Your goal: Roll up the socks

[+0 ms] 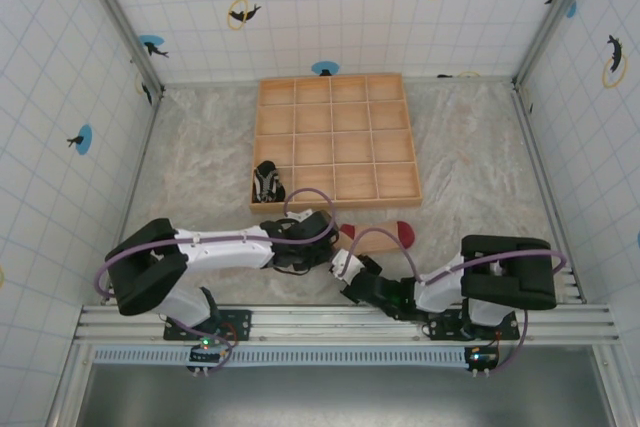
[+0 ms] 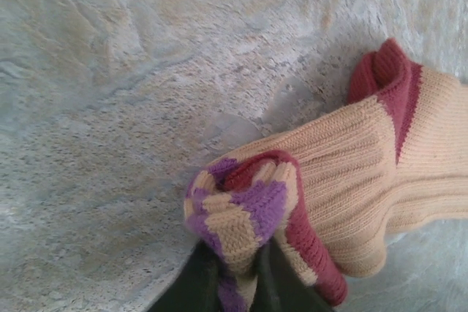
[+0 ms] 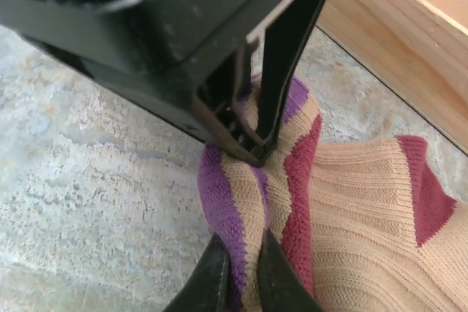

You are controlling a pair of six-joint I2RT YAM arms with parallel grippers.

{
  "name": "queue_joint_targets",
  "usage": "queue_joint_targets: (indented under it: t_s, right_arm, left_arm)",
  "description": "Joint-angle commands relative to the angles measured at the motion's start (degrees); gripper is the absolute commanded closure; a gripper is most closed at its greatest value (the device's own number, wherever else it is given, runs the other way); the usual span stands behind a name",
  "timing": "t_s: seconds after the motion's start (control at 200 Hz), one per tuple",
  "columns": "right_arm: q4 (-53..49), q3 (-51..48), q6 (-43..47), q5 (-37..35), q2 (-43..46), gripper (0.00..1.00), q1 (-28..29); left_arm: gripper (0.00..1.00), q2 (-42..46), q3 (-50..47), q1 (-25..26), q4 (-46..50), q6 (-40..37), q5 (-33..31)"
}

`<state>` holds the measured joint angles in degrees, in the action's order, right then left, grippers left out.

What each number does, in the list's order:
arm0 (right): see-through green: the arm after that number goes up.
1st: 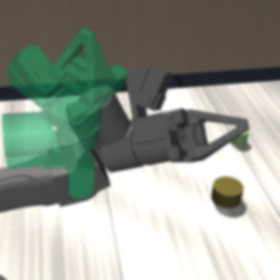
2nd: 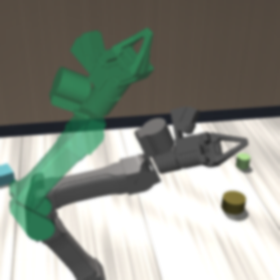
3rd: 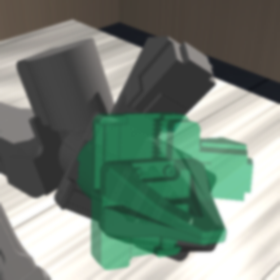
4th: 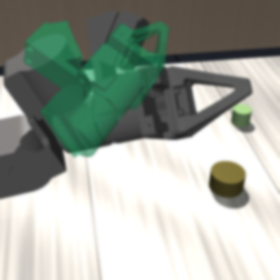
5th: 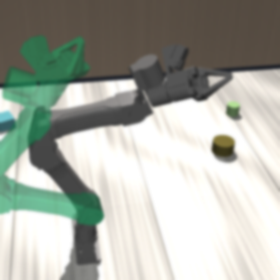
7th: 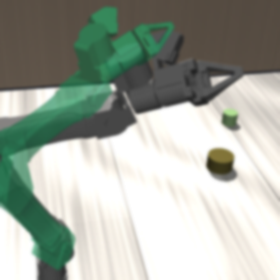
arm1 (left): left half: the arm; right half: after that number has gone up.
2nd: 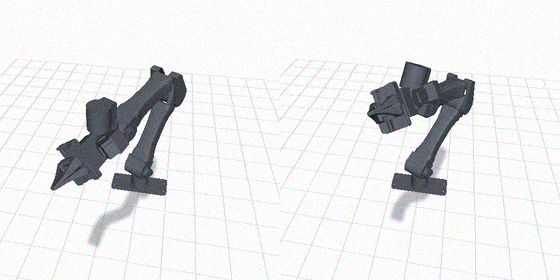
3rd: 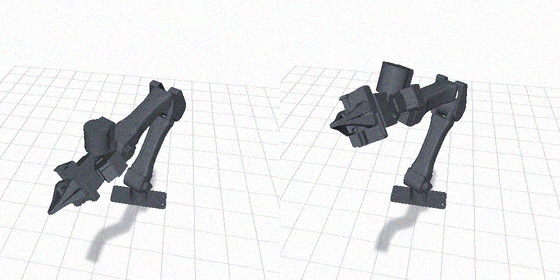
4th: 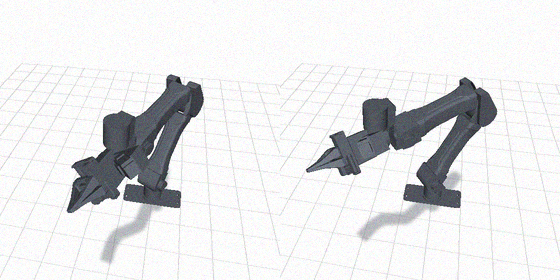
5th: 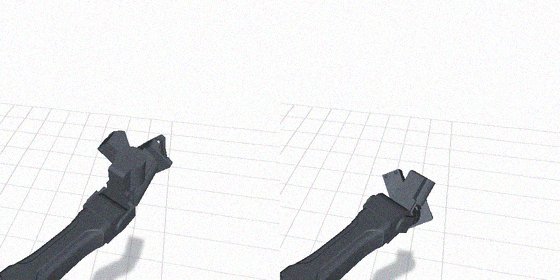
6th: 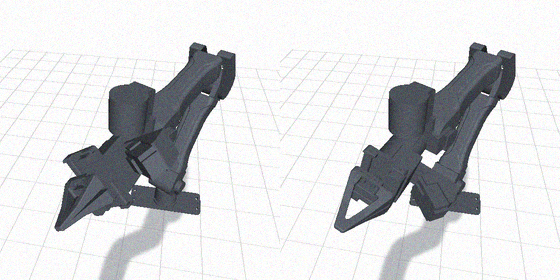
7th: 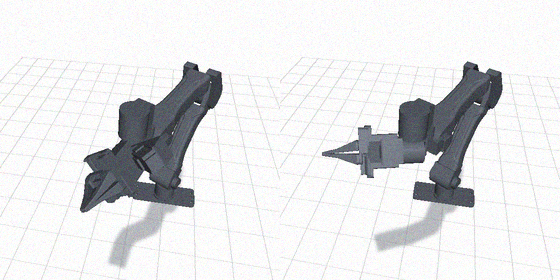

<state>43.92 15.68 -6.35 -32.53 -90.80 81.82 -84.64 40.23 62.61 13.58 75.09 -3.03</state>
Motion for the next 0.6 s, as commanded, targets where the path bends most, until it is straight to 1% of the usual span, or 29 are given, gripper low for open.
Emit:
queue_joint_targets:
  t_s: [0.0,0.05,0.075,0.125,0.165,0.26,0.4,0.525,0.596]
  right_arm:
    - [-3.28,-1.87,-6.30,10.87,0.50,0.97,-3.97]
    - [-2.10,-2.68,-8.72,17.03,1.12,1.00,-6.21]
    - [-1.73,-2.95,-9.92,19.65,1.35,1.00,-7.27]
    - [-0.69,-3.56,-12.56,24.00,1.66,1.00,-9.17]
    - [0.30,-4.03,-14.44,27.75,1.80,1.00,-10.62]
    - [2.33,-5.13,-18.85,31.82,2.42,1.00,-12.76]
    - [7.92,-7.60,-26.66,39.19,3.59,1.00,-16.42]
    - [8.60,-8.71,-33.51,41.62,4.63,1.00,-19.01]
    - [8.24,-9.19,-37.27,42.43,4.80,1.00,-20.37]
  left_arm:
    - [0.67,3.23,-1.41,0.52,-0.10,0.87,0.32]
    - [0.45,4.33,-2.05,0.58,-0.76,1.06,-0.33]
    - [0.37,4.75,-2.23,0.56,-0.97,1.01,-0.60]
    - [0.26,5.34,-2.45,0.56,-1.67,0.38,-0.97]
    - [0.22,5.51,-2.44,0.53,-1.88,-0.13,-0.93]
    - [0.20,5.77,-2.26,0.64,-2.02,-1.39,-2.25]
    - [0.21,7.68,-3.68,0.99,-3.93,-1.98,-4.31]
    - [0.25,9.37,-5.80,1.02,-6.86,-1.96,-4.88]
    - [0.29,9.83,-6.64,1.29,-8.47,-1.90,-4.88]
